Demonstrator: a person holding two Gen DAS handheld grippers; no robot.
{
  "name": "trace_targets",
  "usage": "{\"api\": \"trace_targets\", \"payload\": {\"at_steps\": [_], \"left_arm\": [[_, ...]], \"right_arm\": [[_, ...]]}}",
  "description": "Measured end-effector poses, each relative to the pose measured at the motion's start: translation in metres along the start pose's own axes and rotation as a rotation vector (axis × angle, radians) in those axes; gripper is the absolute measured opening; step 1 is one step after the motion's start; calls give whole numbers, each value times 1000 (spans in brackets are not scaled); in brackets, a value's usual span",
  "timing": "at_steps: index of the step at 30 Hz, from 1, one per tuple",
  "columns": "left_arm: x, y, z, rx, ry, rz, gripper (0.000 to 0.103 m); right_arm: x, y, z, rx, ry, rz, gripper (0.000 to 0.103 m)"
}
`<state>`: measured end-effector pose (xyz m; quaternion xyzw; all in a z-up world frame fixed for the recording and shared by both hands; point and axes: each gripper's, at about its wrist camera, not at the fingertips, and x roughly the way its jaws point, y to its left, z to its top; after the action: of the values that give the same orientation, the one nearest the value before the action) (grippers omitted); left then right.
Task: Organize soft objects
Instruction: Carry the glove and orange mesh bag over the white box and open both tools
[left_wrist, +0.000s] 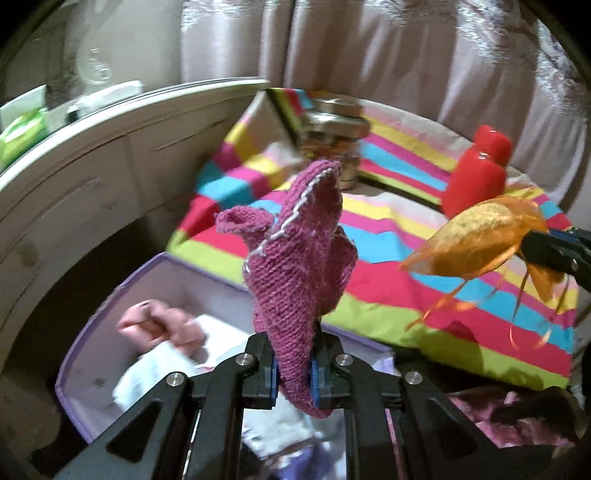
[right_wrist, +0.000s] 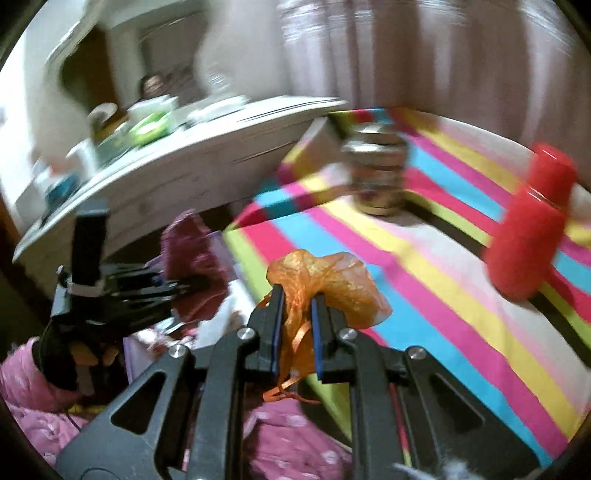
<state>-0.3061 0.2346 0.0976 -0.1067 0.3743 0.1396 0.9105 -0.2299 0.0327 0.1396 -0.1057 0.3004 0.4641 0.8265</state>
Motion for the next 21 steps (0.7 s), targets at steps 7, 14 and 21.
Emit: {"api": "trace_targets", "payload": {"at_steps": [7,14,21], "left_arm": [[-7,37,-11,-85,-31,82,14],[-23,60,-14,-120,-95,132,97],[-77,53,-11,-117,-250,275,103]], "right_arm": [[63,60,4,-149,99,122,17],[105,66,-2,-109,180,186,59],[103,66,2,-38,226,211,75]]}}
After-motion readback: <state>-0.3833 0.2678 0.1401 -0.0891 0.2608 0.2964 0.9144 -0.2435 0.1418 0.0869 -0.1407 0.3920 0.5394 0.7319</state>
